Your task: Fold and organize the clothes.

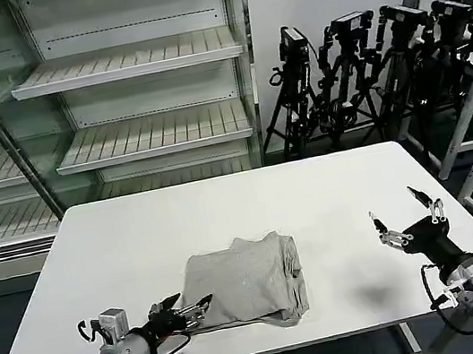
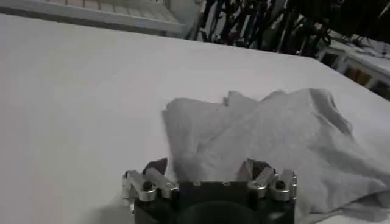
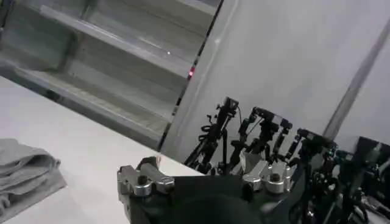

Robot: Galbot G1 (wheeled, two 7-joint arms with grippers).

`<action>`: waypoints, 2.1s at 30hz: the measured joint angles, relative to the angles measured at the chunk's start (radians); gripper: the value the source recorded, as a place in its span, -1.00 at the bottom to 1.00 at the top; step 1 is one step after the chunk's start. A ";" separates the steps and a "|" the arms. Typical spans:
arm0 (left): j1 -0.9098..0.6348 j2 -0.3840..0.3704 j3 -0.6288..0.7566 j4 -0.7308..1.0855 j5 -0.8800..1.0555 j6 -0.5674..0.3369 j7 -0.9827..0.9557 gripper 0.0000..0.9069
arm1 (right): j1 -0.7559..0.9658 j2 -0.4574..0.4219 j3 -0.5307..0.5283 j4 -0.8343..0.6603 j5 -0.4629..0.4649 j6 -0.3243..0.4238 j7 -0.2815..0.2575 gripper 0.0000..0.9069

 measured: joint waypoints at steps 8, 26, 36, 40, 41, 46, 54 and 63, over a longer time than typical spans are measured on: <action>-0.027 -0.010 0.031 0.005 0.010 0.000 0.009 -0.91 | -0.031 0.009 0.023 0.008 -0.002 0.005 -0.003 1.00; -0.015 -0.008 0.022 -0.015 0.032 -0.001 0.025 -0.91 | -0.038 0.015 0.018 0.017 -0.010 0.007 -0.005 1.00; 0.034 0.036 -0.047 -0.031 0.040 -0.001 0.025 -0.91 | -0.001 -0.001 -0.008 0.020 0.003 0.009 -0.005 1.00; 0.069 0.067 -0.115 -0.026 0.038 -0.001 0.023 -0.91 | 0.029 -0.002 -0.027 0.008 0.009 0.012 -0.006 1.00; 0.080 0.075 -0.133 -0.024 0.038 -0.001 0.023 -0.91 | 0.038 -0.002 -0.032 0.004 0.010 0.013 -0.006 1.00; 0.148 0.122 -0.247 -0.020 0.037 -0.001 0.025 -0.91 | 0.078 -0.004 -0.054 -0.010 0.019 0.015 -0.006 1.00; 0.260 0.208 -0.461 0.002 0.024 -0.001 0.029 -0.91 | 0.146 -0.015 -0.081 -0.017 0.039 0.016 -0.005 1.00; 0.373 0.311 -0.692 0.067 0.040 0.000 0.047 -0.91 | 0.194 -0.020 -0.097 -0.025 0.057 0.024 -0.008 1.00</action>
